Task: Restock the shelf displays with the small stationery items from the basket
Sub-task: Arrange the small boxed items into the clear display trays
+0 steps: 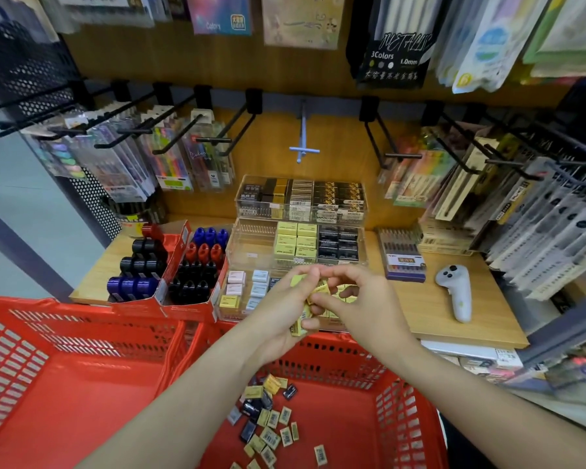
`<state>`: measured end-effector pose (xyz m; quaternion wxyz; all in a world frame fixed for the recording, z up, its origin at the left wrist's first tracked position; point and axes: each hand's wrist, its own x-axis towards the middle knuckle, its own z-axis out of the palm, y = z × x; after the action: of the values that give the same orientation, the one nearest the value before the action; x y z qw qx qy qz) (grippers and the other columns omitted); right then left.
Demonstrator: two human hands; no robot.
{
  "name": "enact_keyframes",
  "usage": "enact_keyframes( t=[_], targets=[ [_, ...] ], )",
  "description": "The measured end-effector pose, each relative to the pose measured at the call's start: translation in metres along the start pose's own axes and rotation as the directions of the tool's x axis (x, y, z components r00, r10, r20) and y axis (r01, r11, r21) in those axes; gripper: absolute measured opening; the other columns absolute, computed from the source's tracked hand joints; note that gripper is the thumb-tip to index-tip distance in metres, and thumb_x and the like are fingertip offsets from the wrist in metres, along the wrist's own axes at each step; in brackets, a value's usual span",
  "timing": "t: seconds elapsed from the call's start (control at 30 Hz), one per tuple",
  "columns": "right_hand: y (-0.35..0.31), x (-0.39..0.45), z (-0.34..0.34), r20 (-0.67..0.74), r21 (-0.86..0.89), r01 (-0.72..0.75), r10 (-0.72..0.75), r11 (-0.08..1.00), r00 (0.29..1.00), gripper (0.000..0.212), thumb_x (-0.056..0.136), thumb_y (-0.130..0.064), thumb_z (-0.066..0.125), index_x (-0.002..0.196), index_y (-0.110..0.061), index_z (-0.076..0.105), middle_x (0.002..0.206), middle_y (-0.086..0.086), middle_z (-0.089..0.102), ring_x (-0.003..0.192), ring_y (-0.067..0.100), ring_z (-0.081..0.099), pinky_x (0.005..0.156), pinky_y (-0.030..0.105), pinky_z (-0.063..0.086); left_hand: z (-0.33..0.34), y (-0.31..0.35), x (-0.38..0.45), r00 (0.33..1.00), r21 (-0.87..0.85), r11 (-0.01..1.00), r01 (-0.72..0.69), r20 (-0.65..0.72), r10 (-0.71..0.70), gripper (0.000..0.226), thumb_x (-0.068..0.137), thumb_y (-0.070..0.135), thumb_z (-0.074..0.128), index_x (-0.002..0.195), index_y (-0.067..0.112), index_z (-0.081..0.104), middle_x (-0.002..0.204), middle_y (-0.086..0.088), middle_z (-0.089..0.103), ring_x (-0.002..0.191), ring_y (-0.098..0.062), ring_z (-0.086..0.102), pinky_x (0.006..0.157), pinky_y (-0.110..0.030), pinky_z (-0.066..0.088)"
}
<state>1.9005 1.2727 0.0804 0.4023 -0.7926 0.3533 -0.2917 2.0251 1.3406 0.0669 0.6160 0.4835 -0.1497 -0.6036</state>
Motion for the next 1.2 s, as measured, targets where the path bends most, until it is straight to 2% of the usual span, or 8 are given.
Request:
enact_keyframes(
  t=[0.2,0.3,0.43,0.6,0.73,0.9,1.07,1.2],
  targets=[
    [0.004,0.009,-0.003,0.081,0.021,0.051,-0.053,0.998,0.995,0.020,0.074,-0.024,0.085,0.082,-0.030,0.068,0.090,-0.016,0.064,0.074,0.001,0.065,0.069,0.017,0.054,-0.006,0.003,0.003,1.000,-0.065,0.998,0.002,-0.019,-0.003,0.022,0.093,0.036,0.060,0.106,0.021,0.070,0.080,-0.005,0.064,0.057,-0.011,0.048,0.038,-0.018,0.033],
    [0.020,0.029,-0.016,-0.059,0.103,-0.085,0.091,0.991,0.994,0.018,0.075,-0.025,0.083,0.082,-0.031,0.067,0.081,-0.014,0.070,0.073,0.000,0.067,0.069,0.018,0.055,-0.014,0.007,0.003,0.998,-0.055,0.998,-0.009,-0.060,0.006,0.027,0.090,0.030,0.066,0.115,0.020,0.064,0.090,-0.005,0.069,0.060,-0.010,0.047,0.039,-0.017,0.034],
    [0.059,0.048,-0.030,-0.001,0.129,-0.359,0.362,0.925,0.932,0.011,0.083,-0.012,0.076,0.089,-0.014,0.066,0.104,0.011,0.068,0.072,0.019,0.073,0.074,0.035,0.061,-0.026,0.007,0.001,0.984,0.292,0.954,-0.068,-0.140,0.113,0.034,0.087,0.013,0.074,0.108,0.037,0.065,0.096,0.000,0.068,0.071,-0.010,0.050,0.043,-0.018,0.036],
    [0.083,0.058,-0.005,0.108,-0.366,-0.281,0.340,0.887,0.934,0.022,0.085,-0.022,0.076,0.106,-0.027,0.068,0.101,-0.005,0.064,0.079,0.007,0.064,0.058,0.012,0.047,-0.033,0.009,-0.001,0.979,0.392,0.912,-0.123,-0.104,0.177,0.041,0.083,0.004,0.076,0.101,0.038,0.063,0.103,0.006,0.073,0.073,-0.012,0.053,0.049,-0.020,0.039],
    [0.093,0.059,0.021,0.165,-0.272,-0.381,0.433,0.884,0.886,0.023,0.083,-0.019,0.078,0.098,-0.018,0.061,0.079,-0.010,0.062,0.066,0.002,0.061,0.042,0.012,0.044,-0.036,0.011,0.000,0.976,0.346,0.927,-0.147,-0.104,0.193,0.038,0.084,0.001,0.074,0.105,0.031,0.065,0.102,0.003,0.073,0.072,-0.013,0.050,0.047,-0.019,0.036],
    [0.099,0.062,0.035,0.173,-0.263,-0.365,0.416,0.893,0.893,0.010,0.084,-0.016,0.076,0.095,-0.016,0.076,0.089,-0.004,0.070,0.071,-0.002,0.060,0.050,0.002,0.039,-0.034,0.011,0.003,0.972,0.326,0.934,-0.146,-0.130,0.198,0.038,0.084,0.002,0.075,0.104,0.033,0.067,0.103,0.000,0.073,0.074,-0.015,0.050,0.044,-0.019,0.036],
    [0.103,0.054,0.044,0.114,-0.233,-0.383,0.416,0.894,0.902,0.010,0.081,-0.017,0.080,0.083,-0.021,0.071,0.077,-0.009,0.065,0.069,0.004,0.060,0.047,0.004,0.037,-0.036,0.010,0.004,0.972,0.321,0.936,-0.145,-0.128,0.195,0.039,0.083,0.000,0.074,0.103,0.033,0.067,0.103,0.000,0.073,0.074,-0.017,0.048,0.044,-0.019,0.035],
    [0.096,0.052,0.037,0.084,-0.263,-0.366,0.399,0.893,0.913,0.015,0.085,-0.023,0.077,0.094,-0.017,0.067,0.090,-0.002,0.067,0.079,0.015,0.066,0.055,0.013,0.044,-0.037,0.010,0.001,0.980,0.381,0.913,-0.148,-0.065,0.186,0.042,0.084,-0.003,0.072,0.104,0.034,0.066,0.103,0.003,0.073,0.066,-0.014,0.047,0.046,-0.018,0.036]
  ],
)
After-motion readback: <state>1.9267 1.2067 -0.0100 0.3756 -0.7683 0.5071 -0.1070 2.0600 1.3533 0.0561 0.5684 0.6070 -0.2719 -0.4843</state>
